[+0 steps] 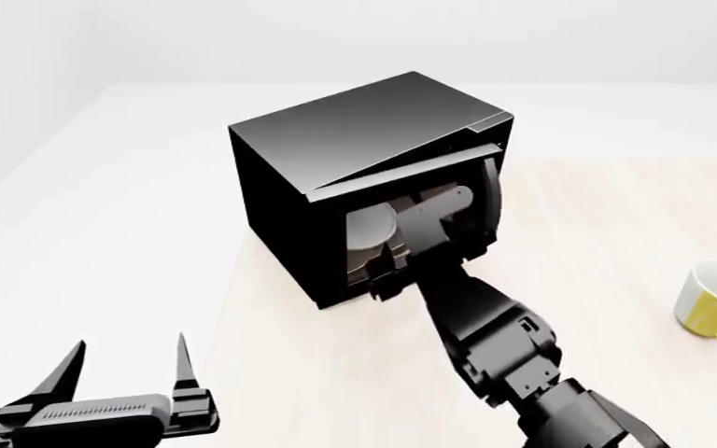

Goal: Close the microwave.

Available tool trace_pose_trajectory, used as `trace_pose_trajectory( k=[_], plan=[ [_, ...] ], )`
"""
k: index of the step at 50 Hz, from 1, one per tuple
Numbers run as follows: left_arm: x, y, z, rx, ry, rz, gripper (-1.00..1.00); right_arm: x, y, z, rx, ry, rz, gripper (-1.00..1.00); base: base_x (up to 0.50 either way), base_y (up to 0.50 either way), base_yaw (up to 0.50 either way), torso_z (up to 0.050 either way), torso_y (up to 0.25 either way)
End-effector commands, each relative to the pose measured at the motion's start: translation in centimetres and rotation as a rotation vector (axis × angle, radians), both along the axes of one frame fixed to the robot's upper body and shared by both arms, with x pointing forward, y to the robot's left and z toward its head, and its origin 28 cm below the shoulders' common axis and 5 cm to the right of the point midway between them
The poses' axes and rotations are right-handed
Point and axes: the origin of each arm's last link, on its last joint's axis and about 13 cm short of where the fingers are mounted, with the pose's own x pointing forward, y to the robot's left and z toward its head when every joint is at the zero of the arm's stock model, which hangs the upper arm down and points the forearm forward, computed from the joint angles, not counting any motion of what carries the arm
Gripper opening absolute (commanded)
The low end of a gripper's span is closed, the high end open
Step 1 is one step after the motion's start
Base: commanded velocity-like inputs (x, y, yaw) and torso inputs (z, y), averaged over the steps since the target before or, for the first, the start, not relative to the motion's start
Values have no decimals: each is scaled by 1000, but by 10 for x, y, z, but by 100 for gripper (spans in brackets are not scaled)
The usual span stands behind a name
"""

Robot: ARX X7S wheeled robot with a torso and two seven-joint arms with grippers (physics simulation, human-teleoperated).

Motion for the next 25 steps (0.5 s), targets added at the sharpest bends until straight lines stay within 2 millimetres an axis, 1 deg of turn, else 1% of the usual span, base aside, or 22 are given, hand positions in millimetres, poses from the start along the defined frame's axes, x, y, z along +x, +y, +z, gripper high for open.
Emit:
trace_pose_trajectory(
  k=[1,6,10,11,17,25],
  plan=[
    [0,-1,-1,3,1,-9,100,11,-3,13,-33,-54,48,100,0,0,0,0,0],
    [1,-1,-1,1,2,-7,100,17,-4,13,-51,-48,46,100,0,0,0,0,2],
    [1,-1,-1,1,2,-7,100,17,-4,13,-51,-48,46,100,0,0,0,0,0],
    [2,-2,-3,2,4,-12,100,23,-5,16,-61,-48,49,100,0,0,0,0,0],
    [2,-1,-2,1,2,-7,100,33,-7,16,-72,-44,39,100,0,0,0,0,2],
    [2,-1,-3,1,2,-10,100,39,-6,22,-98,-44,56,100,9,0,2,0,0]
  ],
)
